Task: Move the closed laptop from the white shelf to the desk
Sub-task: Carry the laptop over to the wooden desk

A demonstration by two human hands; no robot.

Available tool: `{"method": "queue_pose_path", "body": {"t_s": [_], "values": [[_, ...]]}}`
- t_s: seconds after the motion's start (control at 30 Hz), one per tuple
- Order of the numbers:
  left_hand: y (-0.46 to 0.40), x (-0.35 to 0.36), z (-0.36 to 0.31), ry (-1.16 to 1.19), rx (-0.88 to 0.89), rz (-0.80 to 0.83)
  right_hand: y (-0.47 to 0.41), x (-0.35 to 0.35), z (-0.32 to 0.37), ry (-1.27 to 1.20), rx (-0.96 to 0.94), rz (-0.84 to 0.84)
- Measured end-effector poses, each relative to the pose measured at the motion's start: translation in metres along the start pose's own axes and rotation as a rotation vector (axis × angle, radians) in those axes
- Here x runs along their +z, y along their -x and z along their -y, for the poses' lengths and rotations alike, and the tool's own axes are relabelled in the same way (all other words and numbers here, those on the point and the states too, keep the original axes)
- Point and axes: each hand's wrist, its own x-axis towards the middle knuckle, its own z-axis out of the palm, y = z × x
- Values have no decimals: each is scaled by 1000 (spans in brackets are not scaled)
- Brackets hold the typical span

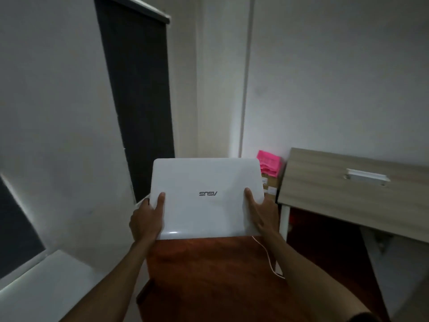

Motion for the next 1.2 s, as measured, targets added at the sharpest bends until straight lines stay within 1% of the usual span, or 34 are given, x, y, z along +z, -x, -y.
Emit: {"method": "queue_pose_path", "body": {"t_s": [0.13, 0.27, 0.37, 0.47, 0.63, 0.77, 0.97, 1.13, 1.2], "values": [[13, 71, -54, 38, 56, 112, -31, -65, -39, 64, 78, -123], [29, 140, -104, 93, 116, 262, -60, -118, -83, 101, 148, -253], [36, 185, -133, 126, 177, 304, -77, -148, -105, 108, 187, -331], [36, 229, -158, 171, 196, 374, -101, -168, -126, 115, 229, -376], [18, 307, -188, 215, 253, 457, -158, -176, -169, 130, 249, -430], [-14, 376, -216, 254, 278, 519, -220, -173, -192, 137, 279, -455], [-58, 480, -253, 234, 262, 567, -322, -176, -212, 166, 280, -482], [-78, 546, -290, 166, 311, 599, -392, -177, -245, 204, 302, -501], [-85, 581, -300, 146, 319, 585, -423, -177, -264, 198, 325, -501]]}}
